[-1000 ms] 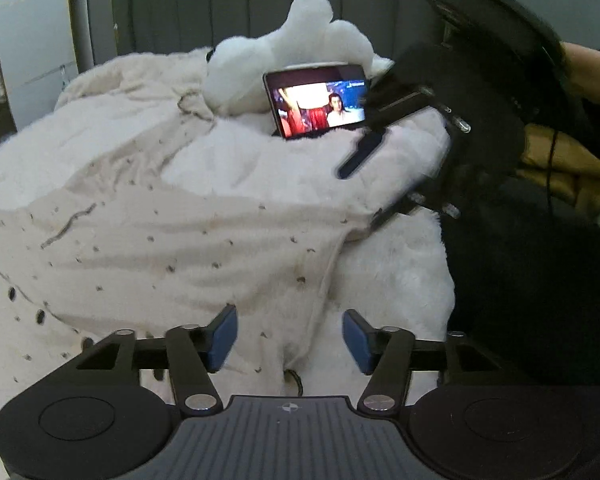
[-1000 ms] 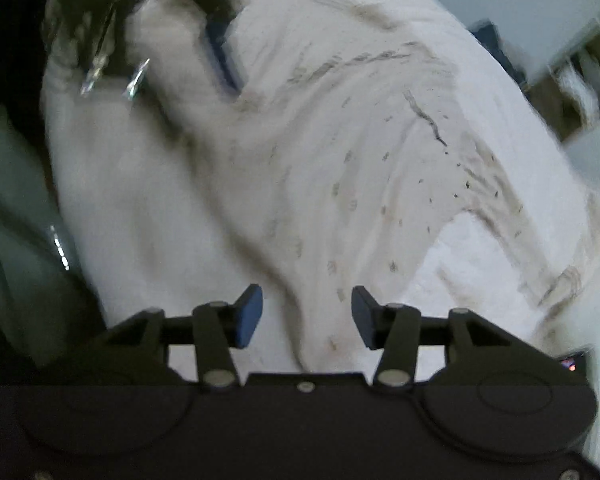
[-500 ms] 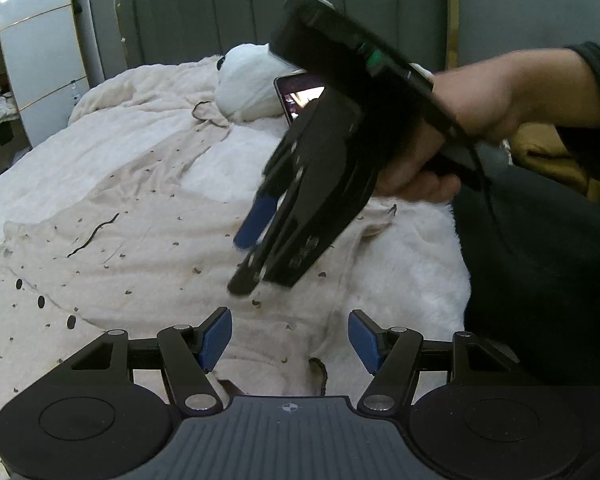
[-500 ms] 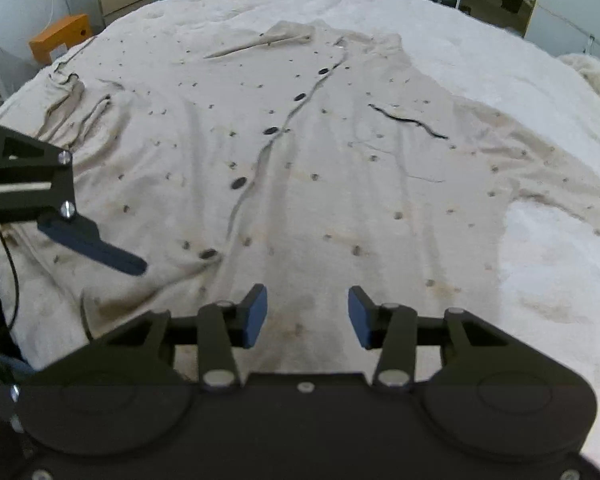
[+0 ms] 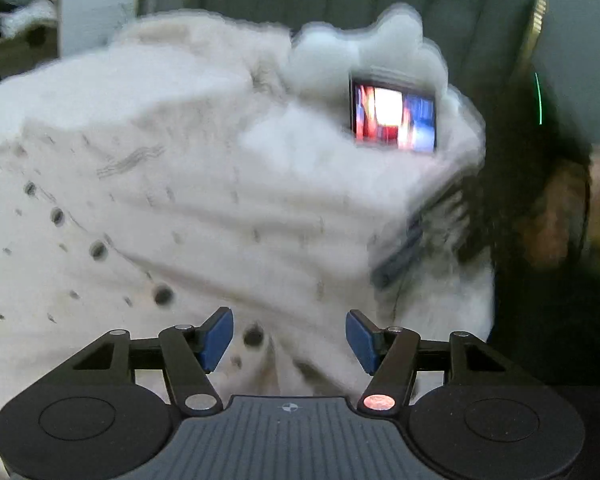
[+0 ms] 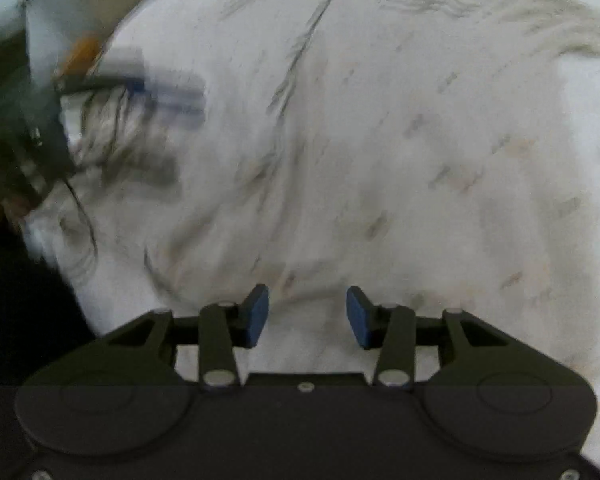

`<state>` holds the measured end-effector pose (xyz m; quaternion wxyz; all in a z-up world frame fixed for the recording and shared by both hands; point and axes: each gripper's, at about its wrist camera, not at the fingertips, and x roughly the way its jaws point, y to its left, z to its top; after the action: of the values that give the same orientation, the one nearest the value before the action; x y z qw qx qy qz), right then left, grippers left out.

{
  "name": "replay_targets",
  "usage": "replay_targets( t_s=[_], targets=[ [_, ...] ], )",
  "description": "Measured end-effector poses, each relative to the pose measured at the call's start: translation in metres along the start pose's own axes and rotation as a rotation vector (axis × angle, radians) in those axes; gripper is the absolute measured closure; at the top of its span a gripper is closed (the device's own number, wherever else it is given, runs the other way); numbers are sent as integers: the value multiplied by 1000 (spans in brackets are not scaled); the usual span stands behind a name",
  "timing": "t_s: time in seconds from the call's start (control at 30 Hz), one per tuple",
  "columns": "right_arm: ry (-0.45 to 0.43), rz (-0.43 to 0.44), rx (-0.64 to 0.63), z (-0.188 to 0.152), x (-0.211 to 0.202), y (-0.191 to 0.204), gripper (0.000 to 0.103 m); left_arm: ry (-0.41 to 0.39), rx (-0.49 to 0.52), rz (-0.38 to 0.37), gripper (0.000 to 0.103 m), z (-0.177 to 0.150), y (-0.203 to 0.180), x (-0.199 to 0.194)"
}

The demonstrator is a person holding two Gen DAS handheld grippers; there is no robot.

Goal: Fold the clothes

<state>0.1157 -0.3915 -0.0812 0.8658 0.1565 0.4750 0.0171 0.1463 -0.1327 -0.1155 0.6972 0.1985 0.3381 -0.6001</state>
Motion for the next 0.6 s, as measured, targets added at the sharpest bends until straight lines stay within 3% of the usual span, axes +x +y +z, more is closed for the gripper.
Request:
replay_targets(
  t_s=[0.03, 0.1, 0.2, 0.33, 0.4, 0.6],
  targets=[
    [-85, -106, 33, 22, -9, -18, 39, 36, 12, 9, 47, 1, -2, 10],
    [-240, -338, 82, 66, -21, -53, 38, 65, 29, 5, 46, 5, -6, 22],
    [-345, -593, 112, 131, -12, -106, 38, 62, 22, -8, 45, 13, -5, 31],
    [-326, -762, 173, 200, 27, -174, 38, 65, -17, 12, 45, 24, 7, 45],
    [-288, -790, 175, 227, 53, -204, 36, 65, -52, 43, 43, 31, 18, 52],
    [-202, -932, 251, 262, 108, -268, 35, 48, -137, 76, 42, 43, 54, 62]
  ],
)
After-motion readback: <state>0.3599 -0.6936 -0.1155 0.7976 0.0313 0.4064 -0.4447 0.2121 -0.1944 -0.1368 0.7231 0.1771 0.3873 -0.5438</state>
